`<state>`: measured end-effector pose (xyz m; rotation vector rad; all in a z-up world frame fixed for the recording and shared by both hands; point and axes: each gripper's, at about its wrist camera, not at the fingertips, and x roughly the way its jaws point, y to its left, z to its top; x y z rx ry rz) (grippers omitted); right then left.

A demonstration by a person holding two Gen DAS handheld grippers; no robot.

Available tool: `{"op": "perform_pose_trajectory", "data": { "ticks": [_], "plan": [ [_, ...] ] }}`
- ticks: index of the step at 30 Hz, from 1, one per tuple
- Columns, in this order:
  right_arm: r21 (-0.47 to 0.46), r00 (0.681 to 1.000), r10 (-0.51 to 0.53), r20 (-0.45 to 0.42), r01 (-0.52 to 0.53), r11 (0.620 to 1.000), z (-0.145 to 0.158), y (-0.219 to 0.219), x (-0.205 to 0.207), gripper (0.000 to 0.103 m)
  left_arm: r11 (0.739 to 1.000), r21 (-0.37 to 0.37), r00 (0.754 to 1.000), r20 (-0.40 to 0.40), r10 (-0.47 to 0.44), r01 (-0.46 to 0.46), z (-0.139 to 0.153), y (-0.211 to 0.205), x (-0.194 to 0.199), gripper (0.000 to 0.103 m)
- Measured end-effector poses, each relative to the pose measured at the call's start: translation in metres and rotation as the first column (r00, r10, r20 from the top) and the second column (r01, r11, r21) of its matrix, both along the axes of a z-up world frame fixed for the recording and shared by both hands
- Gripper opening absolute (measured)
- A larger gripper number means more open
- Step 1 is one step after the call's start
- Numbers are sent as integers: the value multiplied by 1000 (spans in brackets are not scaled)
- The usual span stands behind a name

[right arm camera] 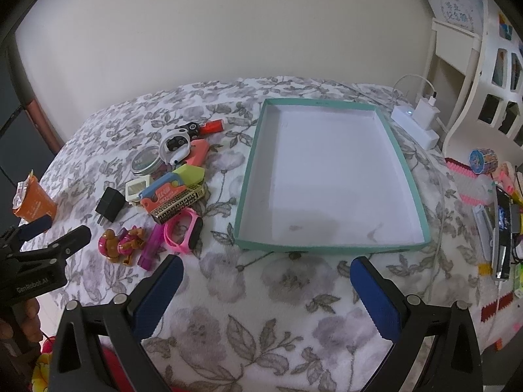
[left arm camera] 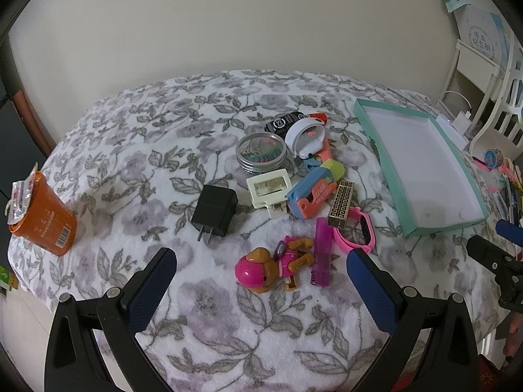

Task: Organize rigid objects

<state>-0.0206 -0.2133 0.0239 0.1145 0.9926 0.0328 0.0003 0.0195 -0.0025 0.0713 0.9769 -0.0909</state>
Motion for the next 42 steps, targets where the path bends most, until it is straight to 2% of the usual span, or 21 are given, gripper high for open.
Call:
{"op": "perform_pose_trajectory", "data": {
  "ticks": [9,13,18,23,31,37,42],
  "plan": [
    [21,988,144,-60,-143,989,-9,30,29,103,997,-35,996,-51,71,-73,-14,27,26,103],
    [49,971,217,-105,-212,976,-22,54,47,103,997,-59,992,-113,52,-59,-30,26,30,103],
    [48,949,281,-147,-277,960,-40,76,59,102,997,-41,988,-147,54,-61,-42,24,34,103],
    [55,932,318,-173,-313,948,-57,86,67,95,995,-75,977,-207,43,-60,-58,25,40,101],
    [31,904,382,-194,-384,923,-72,106,76,90,996,-72,971,-237,42,-61,-73,21,48,91],
    [48,899,395,-187,-394,918,-81,106,86,89,993,-89,971,-232,51,-74,-77,24,53,91],
    [93,901,392,-185,-381,920,-89,101,95,86,985,-145,968,-245,53,-91,-82,32,59,91]
  ]
}}
